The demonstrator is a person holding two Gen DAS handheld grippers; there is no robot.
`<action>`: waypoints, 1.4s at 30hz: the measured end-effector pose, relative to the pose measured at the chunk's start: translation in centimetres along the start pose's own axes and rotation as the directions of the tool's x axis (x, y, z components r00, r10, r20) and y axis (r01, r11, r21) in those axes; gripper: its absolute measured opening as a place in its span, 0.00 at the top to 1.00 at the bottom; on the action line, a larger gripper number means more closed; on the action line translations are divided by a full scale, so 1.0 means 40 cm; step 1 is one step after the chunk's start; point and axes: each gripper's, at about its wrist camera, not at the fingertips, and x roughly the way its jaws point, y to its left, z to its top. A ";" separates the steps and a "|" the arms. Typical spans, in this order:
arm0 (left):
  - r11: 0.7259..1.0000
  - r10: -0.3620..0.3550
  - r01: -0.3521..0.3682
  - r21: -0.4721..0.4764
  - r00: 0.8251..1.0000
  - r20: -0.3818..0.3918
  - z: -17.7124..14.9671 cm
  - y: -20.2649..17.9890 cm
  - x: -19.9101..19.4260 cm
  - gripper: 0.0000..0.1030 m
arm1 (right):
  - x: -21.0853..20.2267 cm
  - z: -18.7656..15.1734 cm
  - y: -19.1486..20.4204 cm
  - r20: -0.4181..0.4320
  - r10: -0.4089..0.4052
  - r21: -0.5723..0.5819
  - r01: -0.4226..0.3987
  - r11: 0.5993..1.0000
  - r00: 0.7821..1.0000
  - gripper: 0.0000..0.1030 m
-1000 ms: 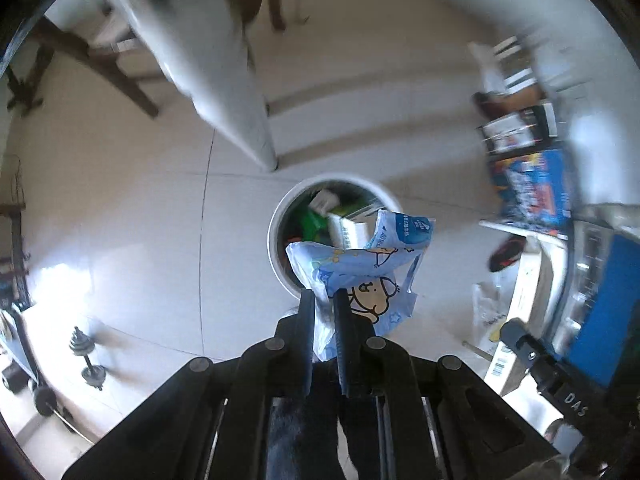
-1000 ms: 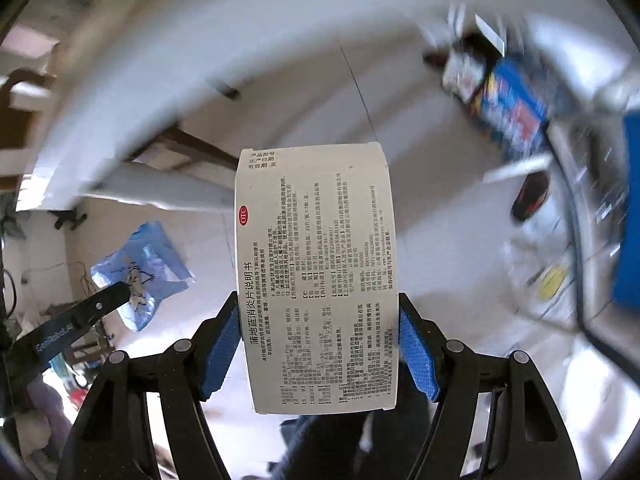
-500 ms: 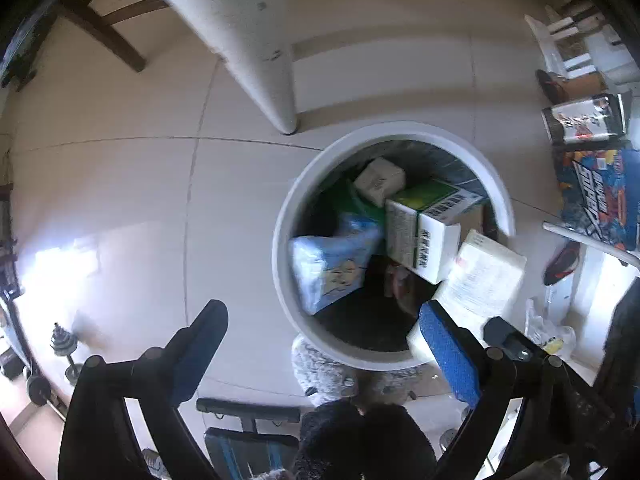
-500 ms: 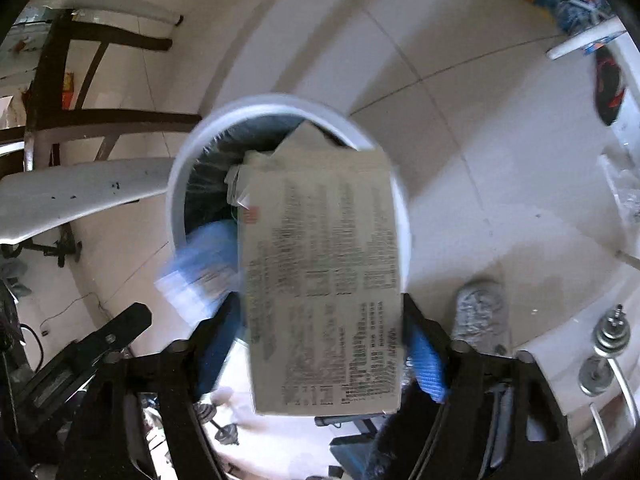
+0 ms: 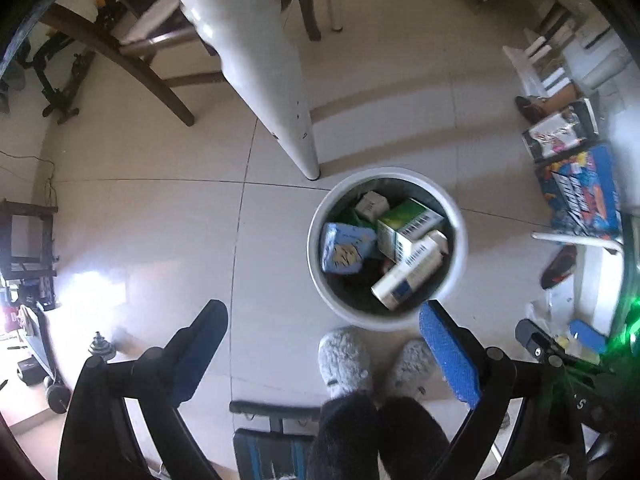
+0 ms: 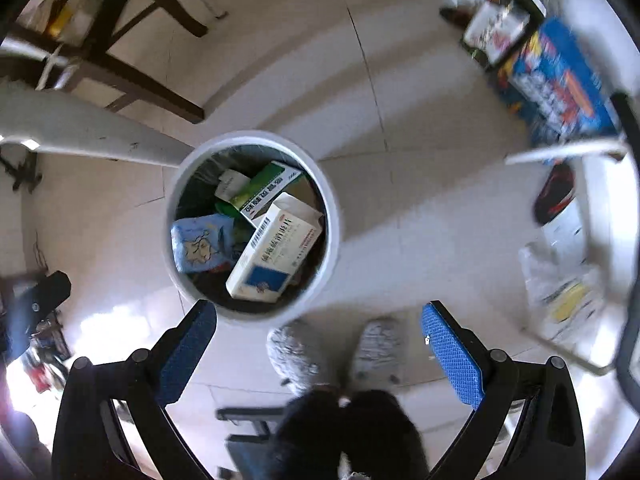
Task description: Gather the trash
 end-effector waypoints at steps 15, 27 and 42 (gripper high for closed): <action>0.992 -0.119 0.115 0.053 0.991 0.061 -0.176 0.007 -0.570 0.05 | -0.745 -0.174 0.026 0.119 0.023 -0.138 -0.006 0.990 0.993 0.00; 0.947 -0.314 0.296 0.125 0.935 0.162 -0.230 0.021 -0.925 0.05 | -1.197 -0.328 0.002 0.189 0.166 -0.142 -0.140 0.980 0.968 0.00; 0.903 -0.429 0.407 0.140 0.876 0.220 -0.292 0.062 -1.096 0.00 | -1.420 -0.429 0.009 0.225 0.270 -0.190 -0.230 0.954 0.936 0.00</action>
